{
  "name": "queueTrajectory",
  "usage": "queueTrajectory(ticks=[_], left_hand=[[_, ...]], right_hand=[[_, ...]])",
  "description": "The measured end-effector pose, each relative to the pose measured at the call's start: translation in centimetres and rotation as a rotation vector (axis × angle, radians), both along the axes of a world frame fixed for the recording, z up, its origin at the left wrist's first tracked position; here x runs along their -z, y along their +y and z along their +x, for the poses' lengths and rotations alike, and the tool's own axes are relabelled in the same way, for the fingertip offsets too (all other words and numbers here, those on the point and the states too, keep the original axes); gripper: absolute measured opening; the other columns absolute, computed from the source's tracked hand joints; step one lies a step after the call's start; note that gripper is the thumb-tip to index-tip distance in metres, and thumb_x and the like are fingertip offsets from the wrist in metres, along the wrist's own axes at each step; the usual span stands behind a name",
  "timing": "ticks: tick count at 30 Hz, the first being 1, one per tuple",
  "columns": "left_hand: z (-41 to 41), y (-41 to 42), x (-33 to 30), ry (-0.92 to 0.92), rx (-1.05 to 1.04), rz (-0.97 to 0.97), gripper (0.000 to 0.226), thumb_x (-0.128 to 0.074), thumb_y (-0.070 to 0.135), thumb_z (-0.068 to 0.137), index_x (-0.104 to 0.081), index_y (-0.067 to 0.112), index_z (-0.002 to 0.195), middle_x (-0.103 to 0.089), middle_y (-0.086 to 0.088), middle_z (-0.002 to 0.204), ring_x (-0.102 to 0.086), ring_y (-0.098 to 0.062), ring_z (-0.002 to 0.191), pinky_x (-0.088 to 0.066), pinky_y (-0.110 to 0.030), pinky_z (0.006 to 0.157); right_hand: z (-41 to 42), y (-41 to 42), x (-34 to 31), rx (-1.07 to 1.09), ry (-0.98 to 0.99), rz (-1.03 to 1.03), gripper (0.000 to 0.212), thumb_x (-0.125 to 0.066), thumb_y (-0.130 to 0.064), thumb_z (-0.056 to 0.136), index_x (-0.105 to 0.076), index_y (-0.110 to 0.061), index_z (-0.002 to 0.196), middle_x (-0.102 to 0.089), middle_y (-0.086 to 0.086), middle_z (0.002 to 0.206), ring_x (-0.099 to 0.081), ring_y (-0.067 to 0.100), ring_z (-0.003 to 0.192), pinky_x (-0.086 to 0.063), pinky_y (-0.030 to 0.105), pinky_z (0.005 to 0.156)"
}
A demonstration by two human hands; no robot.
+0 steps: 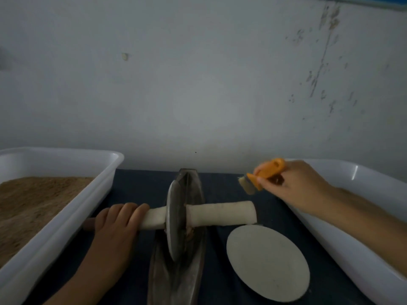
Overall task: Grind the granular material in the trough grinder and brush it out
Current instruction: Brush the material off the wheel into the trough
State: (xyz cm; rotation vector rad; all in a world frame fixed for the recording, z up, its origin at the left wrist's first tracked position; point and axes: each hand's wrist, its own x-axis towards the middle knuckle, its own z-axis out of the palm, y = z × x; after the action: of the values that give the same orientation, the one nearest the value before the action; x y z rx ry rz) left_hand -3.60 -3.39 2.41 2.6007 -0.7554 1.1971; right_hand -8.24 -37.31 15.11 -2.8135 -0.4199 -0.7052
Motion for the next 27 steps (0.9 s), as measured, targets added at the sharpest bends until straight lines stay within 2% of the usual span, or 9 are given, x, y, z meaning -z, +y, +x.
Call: queueTrajectory(ticks=[3,5,7,11,16,18,22,25,27], left_hand=[[0.0,-0.1,0.0,0.02,-0.013,0.001,0.088,-0.091,0.001,0.038,-0.048,0.018,0.112,-0.051,-0.002,0.102,-0.042,-0.022,0.093,-0.042,-0.042,0.075],[0.0,-0.1,0.1,0.033,-0.005,-0.01,0.087,-0.091,0.0,0.039,-0.047,0.018,0.112,-0.047,-0.001,0.104,-0.042,-0.023,0.092,-0.036,-0.04,0.077],[0.1,-0.1,0.2,0.049,-0.01,-0.017,0.087,-0.09,-0.001,0.039,-0.048,0.018,0.112,-0.048,-0.002,0.103,-0.042,-0.023,0.092,-0.034,-0.038,0.075],[0.3,-0.2,0.4,0.015,0.007,-0.034,0.072,-0.083,-0.001,0.052,-0.048,0.017,0.112,-0.055,-0.006,0.1,-0.042,-0.023,0.092,-0.03,-0.036,0.075],[0.0,-0.3,0.2,0.053,-0.002,-0.041,0.081,-0.089,-0.002,0.044,-0.049,0.015,0.111,-0.061,-0.011,0.099,-0.042,-0.023,0.093,-0.042,-0.045,0.073],[-0.3,-0.3,-0.1,0.061,0.004,-0.042,0.074,-0.086,-0.001,0.049,-0.049,0.015,0.112,-0.058,-0.009,0.101,-0.041,-0.022,0.093,-0.045,-0.048,0.07],[-0.3,-0.3,-0.3,0.043,0.009,-0.035,0.066,-0.082,-0.001,0.053,-0.053,0.013,0.11,-0.061,-0.011,0.098,-0.041,-0.021,0.091,-0.041,-0.043,0.077],[-0.3,-0.1,-0.3,0.029,0.019,-0.027,0.06,-0.074,0.001,0.057,-0.052,0.015,0.111,-0.057,-0.007,0.1,-0.041,-0.021,0.092,-0.027,-0.034,0.076],[-0.3,-0.2,-0.4,0.026,0.016,-0.019,0.063,-0.077,-0.002,0.056,-0.052,0.016,0.11,-0.055,-0.004,0.102,-0.042,-0.021,0.092,-0.029,-0.035,0.078]], right_hand=[[-3.4,-1.3,2.8,-0.047,-0.036,-0.262,0.004,-0.057,-0.03,0.088,-0.057,-0.034,0.086,-0.05,-0.017,0.064,-0.047,0.0,0.056,-0.043,0.022,0.053],[-4.8,-1.0,4.1,-0.183,-0.021,-0.504,0.025,-0.077,-0.02,0.072,-0.064,-0.034,0.087,-0.05,-0.019,0.068,-0.046,-0.003,0.058,-0.037,0.013,0.054],[-5.7,-0.6,4.7,-0.292,-0.015,-0.69,0.031,-0.081,-0.023,0.061,-0.067,-0.031,0.087,-0.056,-0.017,0.073,-0.05,-0.001,0.063,-0.034,0.01,0.059],[-6.8,0.1,5.9,-0.4,-0.005,-0.84,0.042,-0.086,-0.032,0.055,-0.068,-0.029,0.094,-0.064,-0.013,0.079,-0.058,0.003,0.069,-0.046,0.014,0.059],[-6.8,0.1,6.9,-0.431,0.049,-0.858,0.04,-0.085,-0.036,0.056,-0.066,-0.03,0.091,-0.063,-0.015,0.076,-0.056,0.001,0.064,-0.046,0.013,0.058],[-6.7,0.3,7.3,-0.438,0.086,-0.847,0.04,-0.087,-0.039,0.052,-0.064,-0.032,0.084,-0.063,-0.015,0.077,-0.055,-0.001,0.065,-0.045,0.013,0.055],[-6.8,0.4,7.5,-0.383,0.117,-0.842,0.043,-0.086,-0.042,0.051,-0.065,-0.035,0.087,-0.063,-0.016,0.076,-0.056,-0.002,0.064,-0.045,0.013,0.054],[-6.6,1.1,5.5,-0.283,-0.035,-0.605,0.037,-0.075,-0.034,0.066,-0.061,-0.029,0.1,-0.06,-0.015,0.08,-0.055,-0.002,0.066,-0.044,0.01,0.058],[-5.7,2.5,4.2,-0.238,-0.2,-0.414,0.027,-0.057,-0.032,0.083,-0.055,-0.023,0.109,-0.057,-0.009,0.098,-0.055,0.003,0.086,-0.045,0.011,0.075]])
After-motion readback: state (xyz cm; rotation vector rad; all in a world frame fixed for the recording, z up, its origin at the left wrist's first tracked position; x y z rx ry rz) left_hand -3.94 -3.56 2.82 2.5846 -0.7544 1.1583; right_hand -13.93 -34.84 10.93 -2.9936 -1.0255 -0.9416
